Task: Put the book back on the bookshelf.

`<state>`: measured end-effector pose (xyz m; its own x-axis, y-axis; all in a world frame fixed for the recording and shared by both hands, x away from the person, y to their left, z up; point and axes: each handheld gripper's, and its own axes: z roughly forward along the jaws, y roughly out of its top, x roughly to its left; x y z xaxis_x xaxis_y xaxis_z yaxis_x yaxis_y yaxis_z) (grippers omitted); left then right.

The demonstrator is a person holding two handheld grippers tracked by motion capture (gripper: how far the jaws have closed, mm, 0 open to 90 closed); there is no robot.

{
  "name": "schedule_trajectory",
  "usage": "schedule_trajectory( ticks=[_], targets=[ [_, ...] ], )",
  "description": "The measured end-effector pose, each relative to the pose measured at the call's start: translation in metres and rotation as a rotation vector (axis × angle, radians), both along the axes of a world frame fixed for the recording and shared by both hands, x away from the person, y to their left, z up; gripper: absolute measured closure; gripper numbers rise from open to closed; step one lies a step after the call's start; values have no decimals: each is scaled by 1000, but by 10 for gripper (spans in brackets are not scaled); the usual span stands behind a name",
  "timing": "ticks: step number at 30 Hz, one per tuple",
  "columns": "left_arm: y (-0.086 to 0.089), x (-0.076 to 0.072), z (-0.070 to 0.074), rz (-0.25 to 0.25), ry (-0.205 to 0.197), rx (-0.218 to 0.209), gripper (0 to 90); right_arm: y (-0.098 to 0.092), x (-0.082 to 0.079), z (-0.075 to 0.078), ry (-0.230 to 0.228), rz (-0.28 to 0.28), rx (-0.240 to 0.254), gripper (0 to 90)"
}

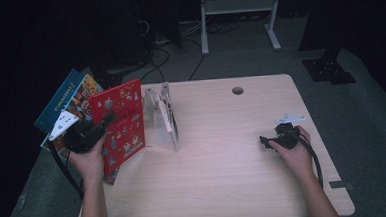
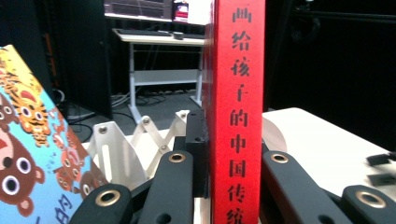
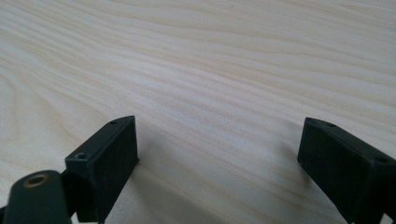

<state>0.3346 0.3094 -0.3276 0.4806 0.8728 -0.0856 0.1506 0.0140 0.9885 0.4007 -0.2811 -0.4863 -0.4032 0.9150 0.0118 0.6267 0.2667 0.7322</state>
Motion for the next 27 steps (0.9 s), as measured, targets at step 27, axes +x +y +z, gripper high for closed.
schedule_trajectory(
  ticks=[27],
  targets=[
    [-11, 69, -20, 100, -47, -11, 794, 0, 0, 0, 0, -2, 2, 111]
  ],
)
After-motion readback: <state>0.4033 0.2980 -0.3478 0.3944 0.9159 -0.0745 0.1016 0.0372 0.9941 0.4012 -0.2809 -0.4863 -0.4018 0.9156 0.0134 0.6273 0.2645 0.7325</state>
